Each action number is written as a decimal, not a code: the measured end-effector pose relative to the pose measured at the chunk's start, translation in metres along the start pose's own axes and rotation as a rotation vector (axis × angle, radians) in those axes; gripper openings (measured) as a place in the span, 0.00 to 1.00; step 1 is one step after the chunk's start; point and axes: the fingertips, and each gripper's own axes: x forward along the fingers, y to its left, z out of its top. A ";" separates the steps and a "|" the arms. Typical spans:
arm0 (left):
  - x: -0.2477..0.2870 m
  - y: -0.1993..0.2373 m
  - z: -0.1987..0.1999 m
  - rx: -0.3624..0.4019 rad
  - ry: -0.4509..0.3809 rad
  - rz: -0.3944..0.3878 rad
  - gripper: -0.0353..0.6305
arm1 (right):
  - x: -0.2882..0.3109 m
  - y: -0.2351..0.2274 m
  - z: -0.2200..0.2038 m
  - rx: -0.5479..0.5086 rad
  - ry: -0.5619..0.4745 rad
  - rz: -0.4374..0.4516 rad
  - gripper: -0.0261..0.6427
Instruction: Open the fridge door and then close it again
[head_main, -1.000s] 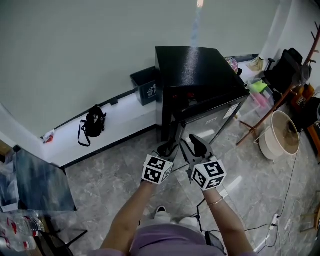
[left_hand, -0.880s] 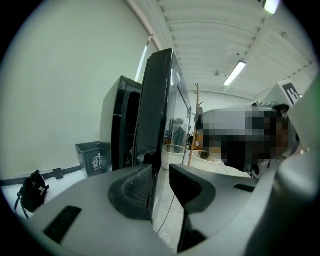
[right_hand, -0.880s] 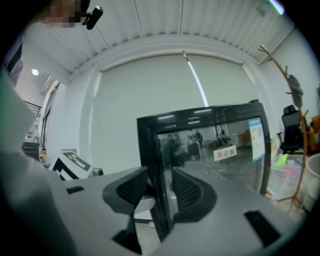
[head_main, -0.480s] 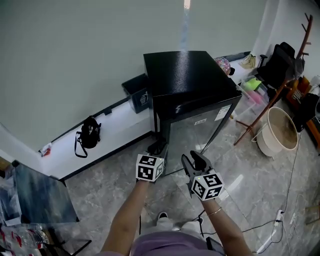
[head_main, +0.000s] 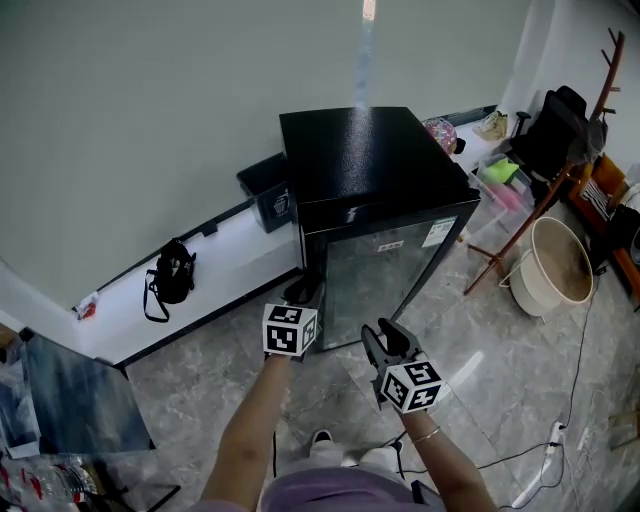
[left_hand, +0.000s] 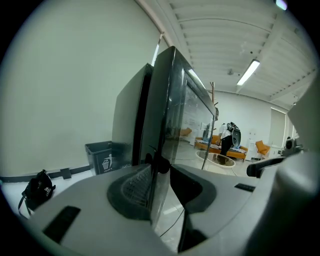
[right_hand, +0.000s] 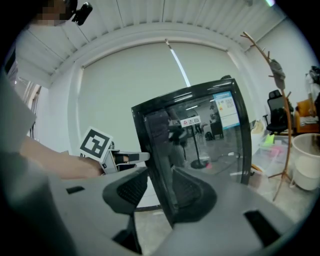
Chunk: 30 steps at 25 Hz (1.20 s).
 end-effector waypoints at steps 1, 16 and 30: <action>0.001 0.001 0.001 0.001 0.001 -0.001 0.21 | 0.000 -0.001 0.000 0.003 0.002 -0.001 0.28; 0.013 0.012 0.008 0.009 0.005 0.015 0.23 | 0.000 -0.001 -0.001 0.020 0.004 -0.012 0.27; -0.032 0.003 0.002 -0.035 -0.039 0.042 0.26 | -0.017 0.004 0.008 0.040 -0.031 -0.012 0.25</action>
